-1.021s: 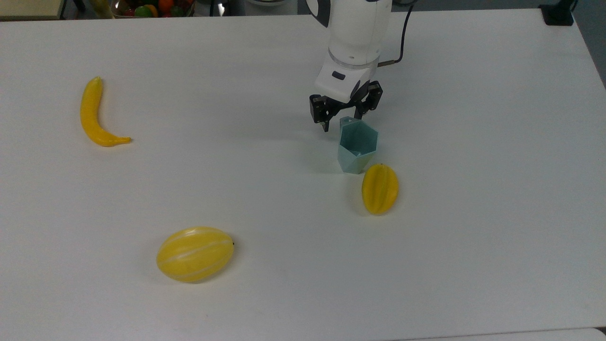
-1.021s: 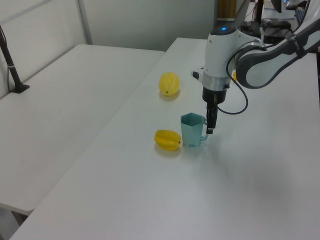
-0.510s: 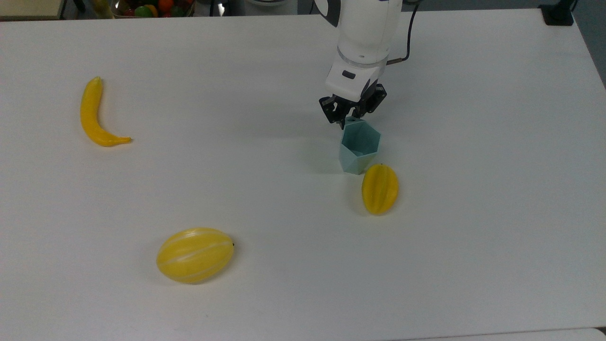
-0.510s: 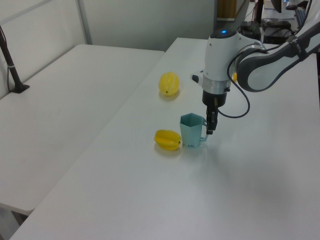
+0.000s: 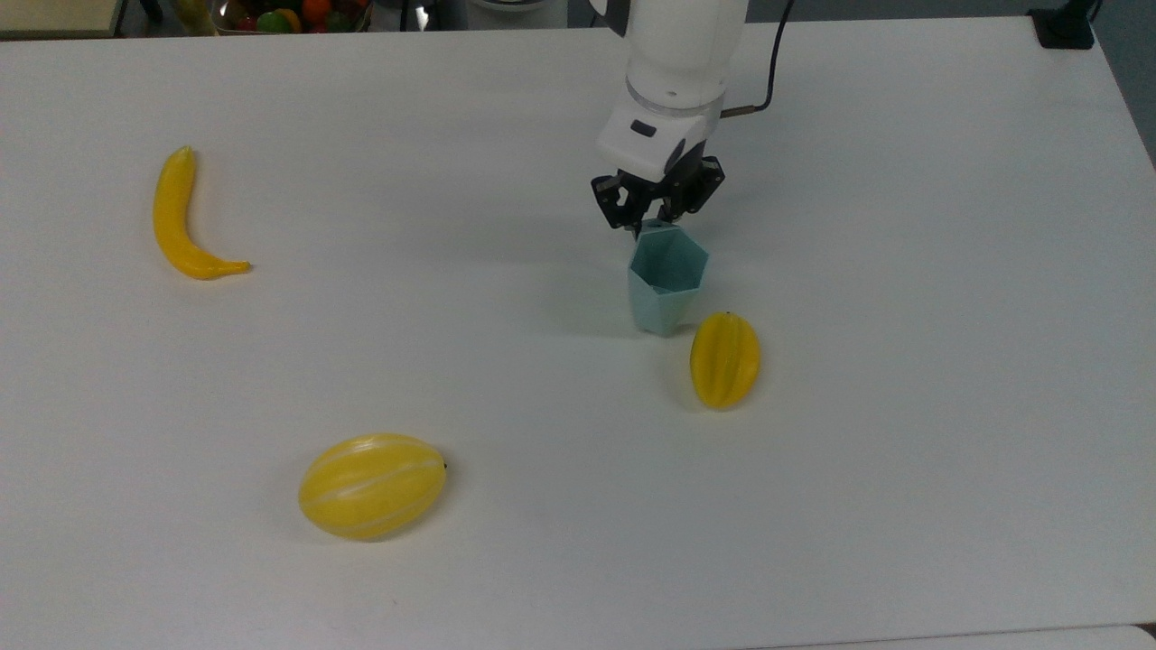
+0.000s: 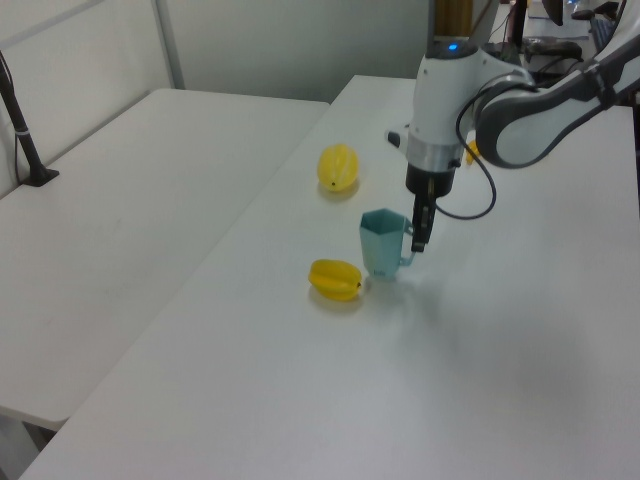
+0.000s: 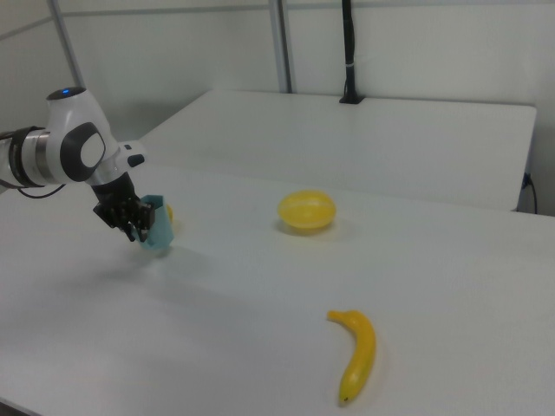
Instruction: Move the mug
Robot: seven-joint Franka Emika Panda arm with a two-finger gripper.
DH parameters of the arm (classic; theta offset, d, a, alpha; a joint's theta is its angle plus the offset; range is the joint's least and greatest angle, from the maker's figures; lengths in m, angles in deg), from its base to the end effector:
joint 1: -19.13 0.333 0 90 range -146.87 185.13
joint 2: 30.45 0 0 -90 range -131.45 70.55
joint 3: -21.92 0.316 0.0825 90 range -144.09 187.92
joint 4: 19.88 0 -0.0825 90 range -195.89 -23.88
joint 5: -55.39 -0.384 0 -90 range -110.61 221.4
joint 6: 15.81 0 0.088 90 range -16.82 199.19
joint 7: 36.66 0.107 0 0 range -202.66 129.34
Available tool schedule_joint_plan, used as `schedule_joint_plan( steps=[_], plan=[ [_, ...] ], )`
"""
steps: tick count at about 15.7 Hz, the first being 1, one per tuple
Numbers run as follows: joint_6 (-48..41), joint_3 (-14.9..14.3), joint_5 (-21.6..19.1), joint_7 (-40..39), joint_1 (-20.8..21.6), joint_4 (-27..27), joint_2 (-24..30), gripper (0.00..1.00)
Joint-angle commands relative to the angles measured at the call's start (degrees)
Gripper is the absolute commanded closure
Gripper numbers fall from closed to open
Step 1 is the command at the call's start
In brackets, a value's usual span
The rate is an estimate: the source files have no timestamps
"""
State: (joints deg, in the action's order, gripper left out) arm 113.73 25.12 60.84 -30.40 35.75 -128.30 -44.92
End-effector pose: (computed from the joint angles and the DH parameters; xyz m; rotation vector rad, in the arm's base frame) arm 0.5903 0.2082 0.3833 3.0676 0.4485 0.1985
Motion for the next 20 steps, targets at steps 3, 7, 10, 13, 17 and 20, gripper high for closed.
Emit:
schedule_joint_plan(
  steps=[3,7,10,13,17,20],
  plan=[
    [-5.4,-0.2,1.1,2.6,-6.9,-12.9,12.4,0.95],
    [-5.4,-0.2,1.3,2.6,-9.8,-18.0,14.9,0.94],
    [-5.2,-0.2,1.3,2.4,-11.0,-17.9,14.7,0.49],
    [-5.6,-0.2,1.8,1.8,-11.2,-17.9,14.8,0.16],
    [-10.8,-0.2,1.9,1.5,-11.2,-16.9,17.0,0.0],
    [-17.6,-0.5,1.9,1.6,-11.2,-12.7,19.8,0.0]
  ],
)
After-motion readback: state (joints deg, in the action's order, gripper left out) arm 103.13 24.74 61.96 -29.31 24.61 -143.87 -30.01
